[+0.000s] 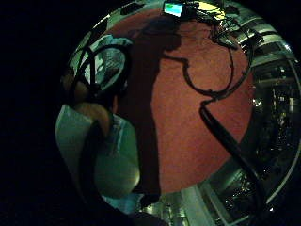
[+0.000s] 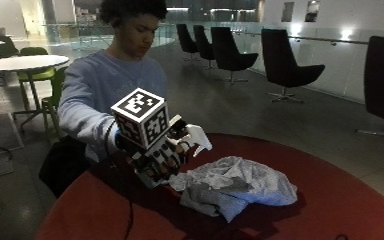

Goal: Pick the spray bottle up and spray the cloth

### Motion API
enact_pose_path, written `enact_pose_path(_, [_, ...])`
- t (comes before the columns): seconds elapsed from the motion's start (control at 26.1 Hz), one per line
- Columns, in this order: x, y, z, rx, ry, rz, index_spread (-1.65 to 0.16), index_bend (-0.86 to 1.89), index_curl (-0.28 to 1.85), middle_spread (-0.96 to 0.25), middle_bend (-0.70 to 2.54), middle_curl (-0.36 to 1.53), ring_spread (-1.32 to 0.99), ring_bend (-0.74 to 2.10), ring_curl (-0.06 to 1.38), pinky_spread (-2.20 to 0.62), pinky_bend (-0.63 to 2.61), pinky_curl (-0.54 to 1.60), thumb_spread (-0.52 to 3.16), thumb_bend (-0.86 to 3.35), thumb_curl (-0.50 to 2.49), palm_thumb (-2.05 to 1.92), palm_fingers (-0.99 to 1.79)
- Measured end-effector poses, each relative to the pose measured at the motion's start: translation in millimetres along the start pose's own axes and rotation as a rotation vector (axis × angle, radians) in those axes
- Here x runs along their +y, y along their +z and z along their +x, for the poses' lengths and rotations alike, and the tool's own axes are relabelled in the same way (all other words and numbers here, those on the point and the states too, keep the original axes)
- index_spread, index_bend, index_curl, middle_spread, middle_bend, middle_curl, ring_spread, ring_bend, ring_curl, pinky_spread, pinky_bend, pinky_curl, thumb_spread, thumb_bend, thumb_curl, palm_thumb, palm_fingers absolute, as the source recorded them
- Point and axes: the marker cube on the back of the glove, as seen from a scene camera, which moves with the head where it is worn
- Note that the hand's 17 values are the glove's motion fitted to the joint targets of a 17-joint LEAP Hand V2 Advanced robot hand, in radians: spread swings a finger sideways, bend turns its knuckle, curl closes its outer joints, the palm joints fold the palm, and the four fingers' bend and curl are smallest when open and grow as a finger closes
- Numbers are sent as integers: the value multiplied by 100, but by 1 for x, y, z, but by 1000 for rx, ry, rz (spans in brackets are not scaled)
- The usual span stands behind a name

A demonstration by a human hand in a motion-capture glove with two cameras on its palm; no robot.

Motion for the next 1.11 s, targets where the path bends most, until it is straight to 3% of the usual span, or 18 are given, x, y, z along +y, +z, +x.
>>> enact_pose_path(0.23, [6,3,-8,-96,-44,30,-29,8,20,-8,31,45,-10,61,42,-11,47,41,99,-2,43,89,113])
enact_pose_path(0.61, [28,16,-52,-615,-254,154,-29,9,21,-8,31,45,-10,62,42,-10,45,40,99,-2,43,89,112])
enact_pose_path(0.88, [46,53,-100,-892,-379,170,-29,11,22,-8,30,45,-9,60,41,-8,41,39,99,-2,43,90,109])
enact_pose_path(1.11, [53,100,-145,-987,-445,122,-29,13,24,-9,30,45,-10,56,40,-5,35,37,99,-2,43,90,108])
